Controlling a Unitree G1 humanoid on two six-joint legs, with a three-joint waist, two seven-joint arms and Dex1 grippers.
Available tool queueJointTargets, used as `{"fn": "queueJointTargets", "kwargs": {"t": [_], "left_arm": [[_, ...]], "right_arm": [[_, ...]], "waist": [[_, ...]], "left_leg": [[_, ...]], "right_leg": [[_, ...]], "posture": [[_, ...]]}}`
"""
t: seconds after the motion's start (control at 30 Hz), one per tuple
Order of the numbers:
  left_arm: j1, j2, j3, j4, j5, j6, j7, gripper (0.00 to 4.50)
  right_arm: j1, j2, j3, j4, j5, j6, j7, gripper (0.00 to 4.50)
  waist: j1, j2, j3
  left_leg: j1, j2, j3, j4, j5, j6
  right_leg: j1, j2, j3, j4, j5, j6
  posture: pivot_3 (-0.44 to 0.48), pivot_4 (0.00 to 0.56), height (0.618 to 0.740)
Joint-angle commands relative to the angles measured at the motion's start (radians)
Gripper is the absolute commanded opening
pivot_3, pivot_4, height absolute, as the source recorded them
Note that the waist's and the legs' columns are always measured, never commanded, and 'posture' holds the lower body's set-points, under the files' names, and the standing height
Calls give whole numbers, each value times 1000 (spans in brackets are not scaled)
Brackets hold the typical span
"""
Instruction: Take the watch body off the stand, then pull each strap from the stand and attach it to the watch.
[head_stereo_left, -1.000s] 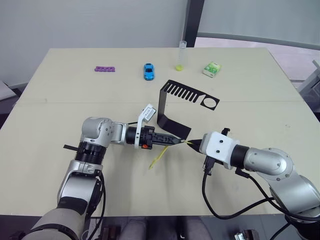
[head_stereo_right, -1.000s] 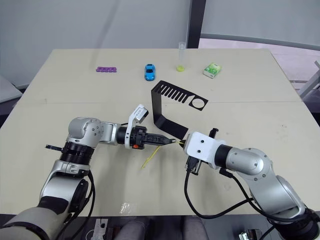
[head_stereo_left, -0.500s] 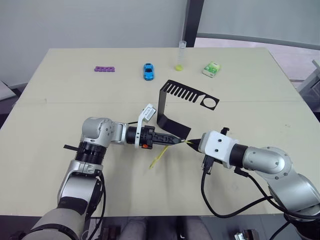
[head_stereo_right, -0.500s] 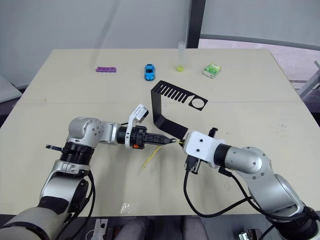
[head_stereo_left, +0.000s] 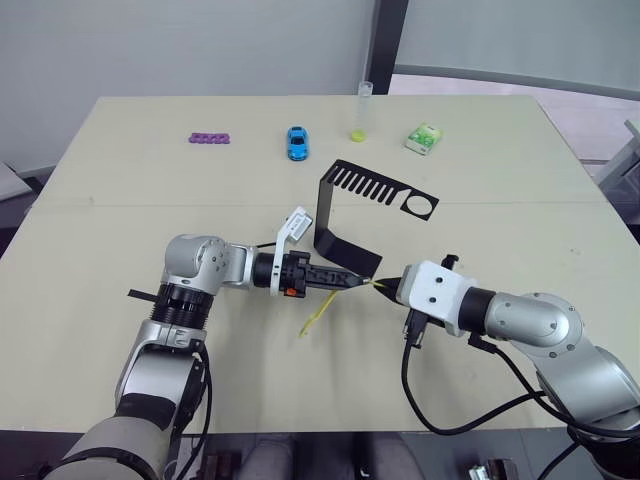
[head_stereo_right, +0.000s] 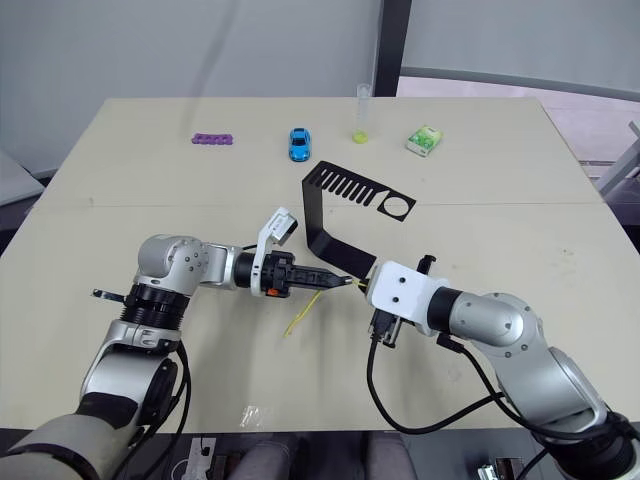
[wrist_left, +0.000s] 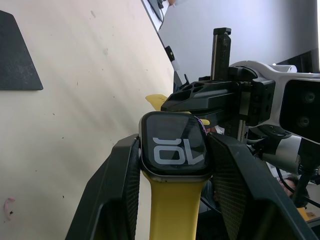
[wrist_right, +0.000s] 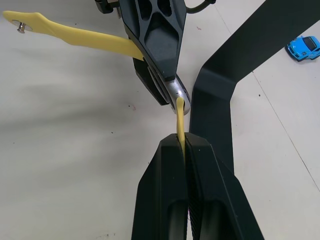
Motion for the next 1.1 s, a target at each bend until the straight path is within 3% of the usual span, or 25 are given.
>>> {"fn": "queueJointTargets", "kwargs": {"t": [0.03,1.1], "left_arm": [[-30,-35,-16,-31,-36,5,-6,1579],[-24,-38,-14,-52,-43,8,-1,1579]], "right_arm": [[-28,12,-8,-32,12,-16,2,0],[-30,17,4,-25,2,-15,-2,0]], "waist": [[0,0,0],[0,0,0]], "left_leg": [[0,0,0,0,0,0],[0,0,0,0,0,0]], "right_leg": [[0,0,0,0,0,0],[0,0,0,0,0,0]], "posture": [[0,150,740],[0,150,740]]}}
